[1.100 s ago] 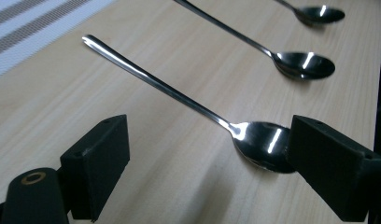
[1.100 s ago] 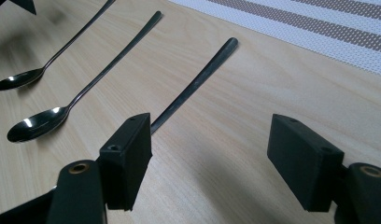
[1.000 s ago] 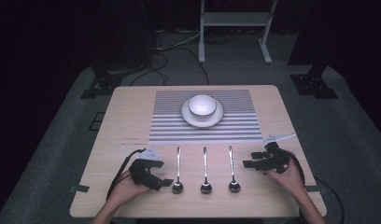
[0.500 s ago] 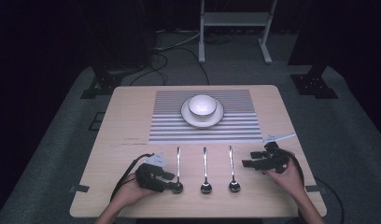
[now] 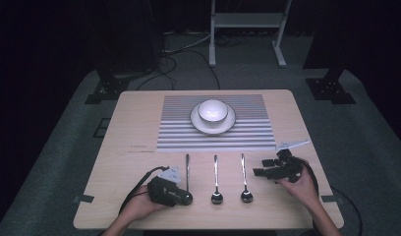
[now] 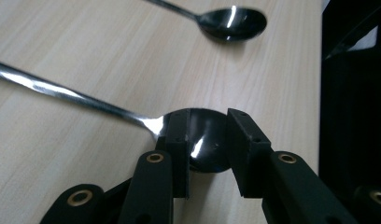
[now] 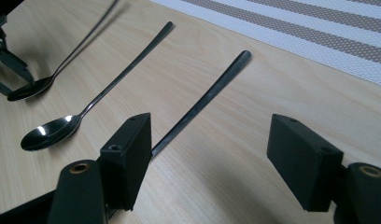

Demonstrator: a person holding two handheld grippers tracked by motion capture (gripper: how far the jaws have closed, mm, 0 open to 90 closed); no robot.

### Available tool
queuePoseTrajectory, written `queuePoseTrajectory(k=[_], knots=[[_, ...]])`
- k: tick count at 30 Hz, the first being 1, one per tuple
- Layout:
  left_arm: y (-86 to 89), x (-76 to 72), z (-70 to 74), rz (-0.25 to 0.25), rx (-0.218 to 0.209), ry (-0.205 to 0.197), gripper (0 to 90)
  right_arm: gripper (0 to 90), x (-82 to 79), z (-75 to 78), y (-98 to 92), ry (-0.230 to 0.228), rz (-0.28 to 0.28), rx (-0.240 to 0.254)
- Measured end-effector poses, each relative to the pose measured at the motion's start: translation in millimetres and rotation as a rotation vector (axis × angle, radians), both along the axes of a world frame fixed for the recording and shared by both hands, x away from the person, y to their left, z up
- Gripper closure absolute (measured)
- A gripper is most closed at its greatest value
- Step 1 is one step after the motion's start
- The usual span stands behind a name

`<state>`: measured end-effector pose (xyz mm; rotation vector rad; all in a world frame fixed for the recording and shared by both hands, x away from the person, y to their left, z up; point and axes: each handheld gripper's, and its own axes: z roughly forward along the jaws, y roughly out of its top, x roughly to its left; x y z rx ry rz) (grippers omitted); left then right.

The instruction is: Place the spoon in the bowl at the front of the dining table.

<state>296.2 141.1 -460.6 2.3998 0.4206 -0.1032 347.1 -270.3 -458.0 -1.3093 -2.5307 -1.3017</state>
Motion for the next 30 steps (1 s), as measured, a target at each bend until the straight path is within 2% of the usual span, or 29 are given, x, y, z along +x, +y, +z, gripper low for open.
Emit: queuePoseTrajectory(k=[3, 7, 10, 11, 16, 20, 25, 26, 30], knots=[[-2.6, -1.8, -0.8, -0.010, 0.022, -0.024, 71.2, 29.8, -0.6, 1.2, 4.7, 0.005, 0.015, -0.007], [-4.8, -3.6, -0.1, -0.019, 0.037, -0.054, 71.5, 29.7, 2.0, 8.4, 13.6, 0.013, 0.029, 0.013], [-5.2, -4.2, 0.1, -0.021, 0.042, -0.063, 71.5, 29.8, 5.1, 13.9, 19.9, 0.018, 0.043, 0.030], [-5.3, -4.9, -0.2, -0.019, 0.040, -0.067, 71.6, 29.7, 9.6, 18.8, 27.4, 0.023, 0.055, 0.040], [-5.4, -4.1, -0.1, -0.028, 0.040, -0.068, 71.5, 29.5, 20.5, 27.0, 50.4, 0.031, 0.111, 0.038], [-5.2, -1.8, -0.2, -0.033, 0.041, -0.070, 71.5, 29.2, 28.0, 33.8, 72.8, 0.029, 0.165, 0.002], [-5.6, -1.5, 0.0, -0.038, 0.045, -0.082, 71.5, 29.1, 37.8, 43.1, 96.7, 0.035, 0.220, -0.015], [-5.6, -1.5, 0.0, -0.038, 0.045, -0.082, 71.5, 29.1, 37.8, 43.1, 96.7, 0.035, 0.220, -0.015], [-5.2, -0.3, -0.7, -0.038, 0.033, -0.071, 71.5, 28.9, 44.5, 50.6, 116.3, 0.038, 0.261, -0.033]])
